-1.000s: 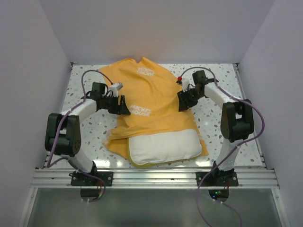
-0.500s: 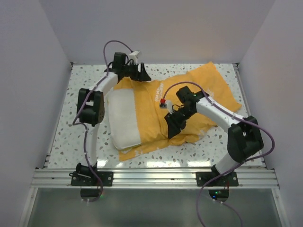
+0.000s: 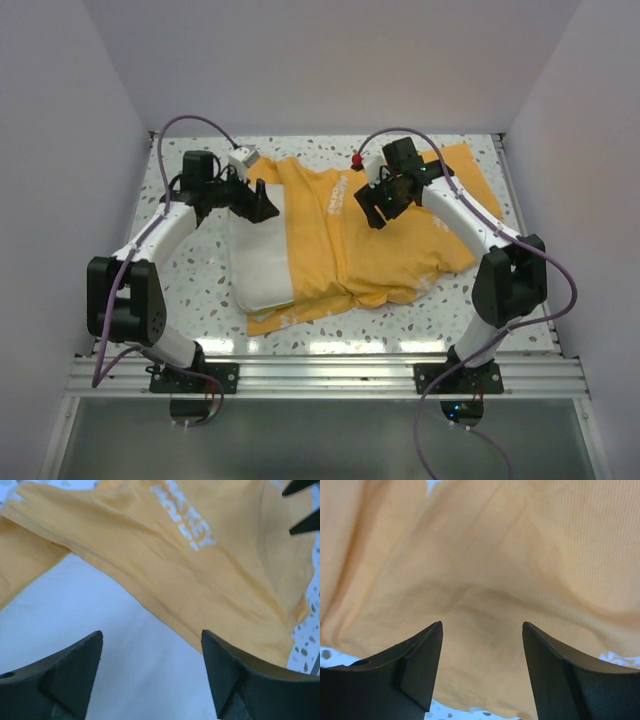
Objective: Put the pillow into the pillowcase
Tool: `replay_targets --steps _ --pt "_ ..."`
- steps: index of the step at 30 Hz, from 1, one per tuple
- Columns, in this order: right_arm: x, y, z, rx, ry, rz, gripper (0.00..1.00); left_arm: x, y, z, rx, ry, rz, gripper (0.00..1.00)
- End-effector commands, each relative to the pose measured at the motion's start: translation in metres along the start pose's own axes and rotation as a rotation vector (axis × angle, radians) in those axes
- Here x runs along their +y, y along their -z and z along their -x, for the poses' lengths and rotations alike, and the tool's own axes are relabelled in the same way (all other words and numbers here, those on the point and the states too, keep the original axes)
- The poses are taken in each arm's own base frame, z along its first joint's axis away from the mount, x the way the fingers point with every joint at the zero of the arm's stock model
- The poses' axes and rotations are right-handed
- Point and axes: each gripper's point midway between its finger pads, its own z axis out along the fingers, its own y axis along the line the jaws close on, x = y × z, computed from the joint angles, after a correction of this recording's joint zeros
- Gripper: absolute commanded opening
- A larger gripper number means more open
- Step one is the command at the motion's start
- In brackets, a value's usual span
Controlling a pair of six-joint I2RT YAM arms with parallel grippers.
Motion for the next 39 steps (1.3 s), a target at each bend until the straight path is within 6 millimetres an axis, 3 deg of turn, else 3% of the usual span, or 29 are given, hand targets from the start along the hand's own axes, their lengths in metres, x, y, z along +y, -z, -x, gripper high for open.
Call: replay_targets --steps 1,4,8,9,11,12,16,20,21,22,23,24,25,27,28,29,30,32,33,34,35,37,38,39 --pt "-0.042 -0.017 0.003 0.015 0.073 -0.198 0.69 -0.010 0.004 -0.036 0.087 -0.132 -0.039 0.91" --pt "-0.045 -0.031 0.000 0.052 0.088 -0.188 0.65 -0.006 0.007 -0.062 0.166 -0.084 -0.014 0.93" --pt "-0.045 -0.048 0.000 0.055 0.102 -0.165 0.48 0.000 0.006 -0.103 0.217 -0.014 0.031 0.90" --pt "-0.042 -0.052 0.000 0.059 0.108 -0.150 0.34 -0.001 0.005 -0.108 0.221 0.015 0.031 0.89" --pt "-0.030 -0.060 -0.002 0.076 0.120 -0.080 0.16 0.000 -0.001 -0.116 0.231 0.043 0.014 0.87" --pt "-0.023 -0.060 -0.001 0.081 0.115 -0.049 0.00 0.000 -0.005 -0.120 0.235 0.081 0.005 0.84" --pt "0.014 -0.047 0.017 0.022 0.061 0.113 0.00 0.002 -0.017 -0.114 0.201 0.113 -0.032 0.74" --pt "0.082 -0.011 0.053 -0.113 0.040 0.335 0.00 -0.002 -0.031 -0.111 0.170 0.185 -0.093 0.62" --pt "0.115 0.000 0.057 -0.134 0.047 0.426 0.00 -0.005 -0.035 -0.112 0.170 0.236 -0.108 0.60" --pt "0.126 0.003 0.064 -0.161 0.046 0.452 0.00 -0.006 -0.038 -0.106 0.148 0.236 -0.127 0.60" --pt "0.134 0.005 0.064 -0.162 0.034 0.479 0.00 -0.009 -0.038 -0.102 0.137 0.249 -0.139 0.62" --pt "0.136 0.007 0.064 -0.158 0.014 0.486 0.00 -0.010 -0.036 -0.094 0.119 0.227 -0.144 0.71" --pt "0.129 0.004 0.056 -0.127 0.019 0.439 0.00 -0.013 -0.031 -0.092 0.120 0.204 -0.148 0.76" --pt "0.107 -0.001 0.037 -0.075 0.086 0.332 0.22 -0.015 -0.011 -0.070 0.080 -0.040 -0.133 0.84" --pt "0.088 0.005 0.022 -0.028 0.093 0.233 0.33 -0.018 0.000 -0.074 0.115 -0.107 -0.117 0.91" --pt "0.081 0.009 0.011 -0.005 0.098 0.208 0.61 -0.015 0.010 -0.071 0.116 -0.296 -0.104 0.94" --pt "0.067 0.007 -0.013 0.045 0.103 0.180 0.69 -0.022 0.027 -0.059 0.098 -0.415 -0.083 0.96" --pt "0.048 0.027 -0.038 0.078 0.141 0.090 0.82 -0.032 0.043 -0.082 0.180 -0.534 -0.086 0.98" --pt "0.041 0.029 -0.060 0.121 0.186 0.076 0.88 -0.040 0.052 -0.080 0.176 -0.668 -0.084 1.00" --pt "0.038 0.034 -0.072 0.151 0.210 0.053 0.88 -0.041 0.057 -0.092 0.222 -0.710 -0.068 1.00" --pt "0.029 0.043 -0.080 0.160 0.226 -0.005 0.88 -0.056 0.053 -0.116 0.263 -0.769 -0.118 1.00" --pt "0.032 0.048 -0.104 0.243 0.222 0.009 0.86 -0.067 0.052 -0.121 0.247 -0.858 -0.092 1.00" --pt "0.035 0.050 -0.109 0.259 0.207 0.028 0.85 -0.083 0.045 -0.148 0.277 -0.879 -0.147 1.00" --pt "0.037 0.053 -0.111 0.265 0.185 0.038 0.82 -0.088 0.041 -0.156 0.282 -0.902 -0.137 1.00"
